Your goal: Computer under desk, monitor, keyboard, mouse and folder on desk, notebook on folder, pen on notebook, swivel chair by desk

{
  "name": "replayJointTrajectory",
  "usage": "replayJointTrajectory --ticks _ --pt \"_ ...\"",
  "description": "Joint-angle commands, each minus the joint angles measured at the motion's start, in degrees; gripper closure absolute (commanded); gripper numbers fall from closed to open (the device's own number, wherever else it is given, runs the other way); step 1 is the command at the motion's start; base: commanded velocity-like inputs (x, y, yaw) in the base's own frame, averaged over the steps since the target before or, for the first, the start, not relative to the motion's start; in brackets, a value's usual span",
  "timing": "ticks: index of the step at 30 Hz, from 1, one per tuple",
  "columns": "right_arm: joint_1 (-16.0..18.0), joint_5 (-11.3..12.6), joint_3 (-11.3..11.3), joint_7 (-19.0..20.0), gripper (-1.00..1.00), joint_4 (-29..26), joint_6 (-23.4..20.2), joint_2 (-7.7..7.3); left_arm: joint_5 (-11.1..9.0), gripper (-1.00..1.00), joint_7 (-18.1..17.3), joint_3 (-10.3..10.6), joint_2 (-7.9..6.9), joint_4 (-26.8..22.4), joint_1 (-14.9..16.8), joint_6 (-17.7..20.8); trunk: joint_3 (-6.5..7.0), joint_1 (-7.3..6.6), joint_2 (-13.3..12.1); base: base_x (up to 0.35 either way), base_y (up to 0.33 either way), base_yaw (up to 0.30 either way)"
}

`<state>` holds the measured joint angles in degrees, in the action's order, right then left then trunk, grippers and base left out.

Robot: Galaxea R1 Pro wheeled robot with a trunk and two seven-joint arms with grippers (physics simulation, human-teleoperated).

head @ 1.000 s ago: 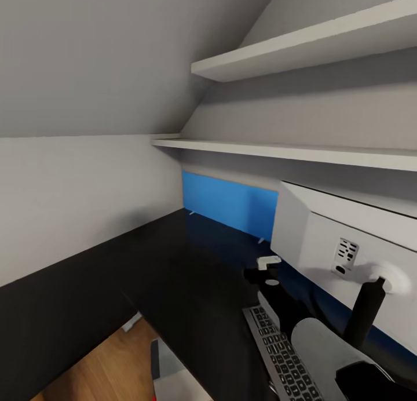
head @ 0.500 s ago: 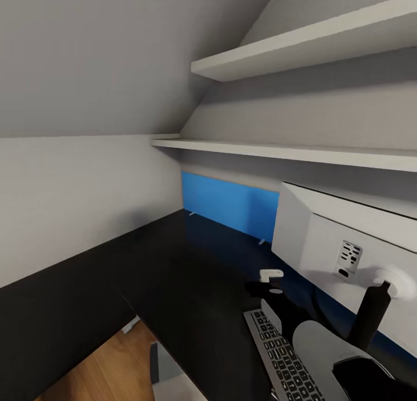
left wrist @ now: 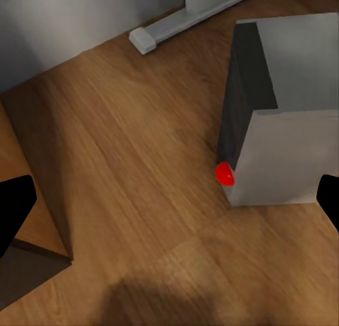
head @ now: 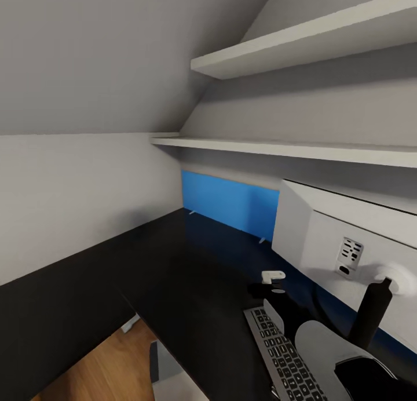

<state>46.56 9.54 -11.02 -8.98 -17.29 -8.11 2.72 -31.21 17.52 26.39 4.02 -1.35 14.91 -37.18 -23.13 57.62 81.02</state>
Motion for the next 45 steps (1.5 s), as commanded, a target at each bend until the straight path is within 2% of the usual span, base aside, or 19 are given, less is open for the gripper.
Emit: replayJointTrajectory --ticks 1,8,14,28,45 --pt "0.0 0.6 -0.5 -0.4 -1.00 -0.1 -0.3 -0.07 -0.2 -1.00 0.4 0.5 0.02 0.0 0.0 -0.1 -0.25 0.22 0.5 0.000 0.000 0.000" --pt "0.0 0.6 -0.5 -0.6 -1.00 -0.1 -0.4 -0.15 -0.2 -1.00 0.4 0.5 0.02 0.0 0.0 -0.1 -1.51 1.76 3.3 0.000 0.000 0.000" --pt "0.0 0.7 -0.4 -0.6 -1.00 -0.2 -3.0 -0.17 -0.1 -1.00 0.5 0.5 0.02 0.0 0.0 -0.4 -2.58 3.08 5.7 0.000 0.000 0.000" --pt "0.0 0.7 -0.4 -0.6 -1.00 -0.1 -3.2 -0.17 -0.2 -1.00 0.5 0.4 0.11 0.0 0.0 -0.5 -5.10 6.15 11.3 0.000 0.000 0.000" --pt "0.0 0.7 -0.4 -0.6 -1.00 -0.1 -3.2 -0.17 -0.1 -1.00 0.3 0.4 0.18 0.0 0.0 -0.5 -5.28 6.37 11.7 0.000 0.000 0.000"
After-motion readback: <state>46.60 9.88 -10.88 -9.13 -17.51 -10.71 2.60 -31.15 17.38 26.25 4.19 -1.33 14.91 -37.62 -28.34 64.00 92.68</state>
